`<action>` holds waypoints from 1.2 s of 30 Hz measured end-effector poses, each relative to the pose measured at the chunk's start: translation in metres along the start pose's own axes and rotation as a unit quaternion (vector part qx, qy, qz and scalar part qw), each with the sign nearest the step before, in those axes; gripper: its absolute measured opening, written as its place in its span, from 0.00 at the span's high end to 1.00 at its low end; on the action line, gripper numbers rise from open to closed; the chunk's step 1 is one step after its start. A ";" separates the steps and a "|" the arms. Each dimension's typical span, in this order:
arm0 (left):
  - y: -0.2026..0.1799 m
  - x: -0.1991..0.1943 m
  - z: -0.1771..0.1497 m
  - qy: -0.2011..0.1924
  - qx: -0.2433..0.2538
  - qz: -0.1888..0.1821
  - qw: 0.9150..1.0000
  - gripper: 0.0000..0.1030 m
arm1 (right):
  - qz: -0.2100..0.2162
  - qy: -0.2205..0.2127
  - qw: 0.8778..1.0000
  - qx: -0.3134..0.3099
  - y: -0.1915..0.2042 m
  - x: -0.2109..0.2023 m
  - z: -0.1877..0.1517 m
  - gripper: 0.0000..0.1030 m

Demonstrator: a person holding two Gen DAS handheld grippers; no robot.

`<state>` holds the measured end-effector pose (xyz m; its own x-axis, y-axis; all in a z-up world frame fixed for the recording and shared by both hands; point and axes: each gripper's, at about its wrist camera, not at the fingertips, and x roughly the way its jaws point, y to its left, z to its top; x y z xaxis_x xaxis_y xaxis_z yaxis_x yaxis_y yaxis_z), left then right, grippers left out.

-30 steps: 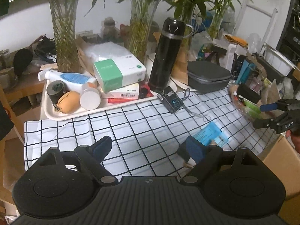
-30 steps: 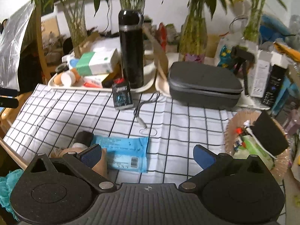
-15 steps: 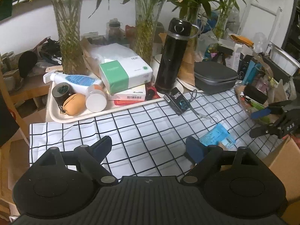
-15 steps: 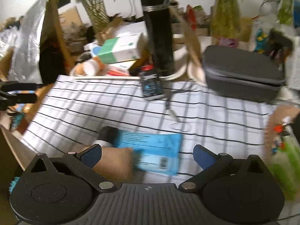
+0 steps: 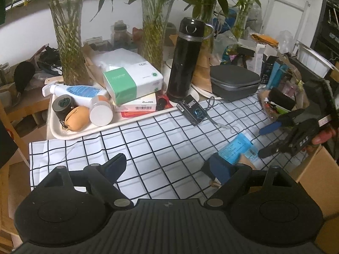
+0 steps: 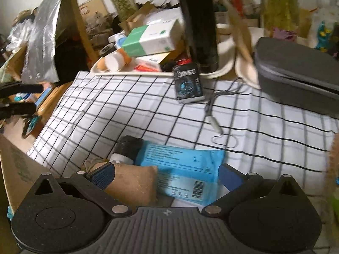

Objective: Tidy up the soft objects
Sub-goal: 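Grasp the tan burlap pouch with the right gripper while the left approaches the black-wrapped cylinder, then close the left gripper on the black plastic-wrapped cylinder while the right holds the pouch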

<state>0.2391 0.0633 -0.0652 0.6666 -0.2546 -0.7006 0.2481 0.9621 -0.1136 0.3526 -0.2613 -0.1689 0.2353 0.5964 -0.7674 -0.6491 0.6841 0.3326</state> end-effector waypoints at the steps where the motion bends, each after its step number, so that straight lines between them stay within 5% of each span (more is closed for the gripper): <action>1: 0.000 -0.001 0.000 -0.002 -0.002 0.000 1.000 0.16 | 0.011 0.006 1.000 0.000 -0.002 0.005 0.000 0.00; 6: 0.008 0.000 0.003 0.002 -0.027 -0.010 1.000 0.16 | 0.074 0.040 0.996 0.002 -0.004 0.023 -0.003 0.02; 10: 0.012 0.000 0.004 0.004 -0.042 -0.017 0.999 0.16 | 0.120 0.071 0.990 0.007 -0.004 0.034 -0.005 0.13; 17: 0.011 0.002 0.003 0.008 -0.038 -0.016 0.999 0.16 | 0.156 0.086 0.984 0.029 -0.004 0.040 -0.007 0.16; 22: 0.011 0.004 0.002 0.014 -0.039 -0.015 0.999 0.16 | 0.145 0.118 0.982 0.012 0.004 0.048 -0.012 0.42; 23: 0.011 0.005 0.002 0.015 -0.040 -0.015 0.999 0.16 | 0.141 0.114 0.983 0.012 0.004 0.047 -0.012 0.44; 26: 0.011 0.006 0.002 0.019 -0.038 -0.013 0.999 0.16 | 0.132 0.111 0.985 0.023 0.000 0.045 -0.013 0.76; 29: 0.011 0.006 0.002 0.021 -0.040 -0.014 0.999 0.16 | 0.121 0.085 0.989 0.009 0.002 0.034 -0.011 0.90; 36: 0.011 0.006 0.000 0.021 -0.041 -0.022 0.999 0.16 | 0.090 -0.003 0.996 0.000 0.001 -0.004 0.003 0.93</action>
<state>0.2457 0.0726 -0.0702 0.6256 -0.2950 -0.7223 0.2169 0.9550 -0.2022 0.3528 -0.2618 -0.1638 0.1205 0.7116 -0.6921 -0.6804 0.5669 0.4644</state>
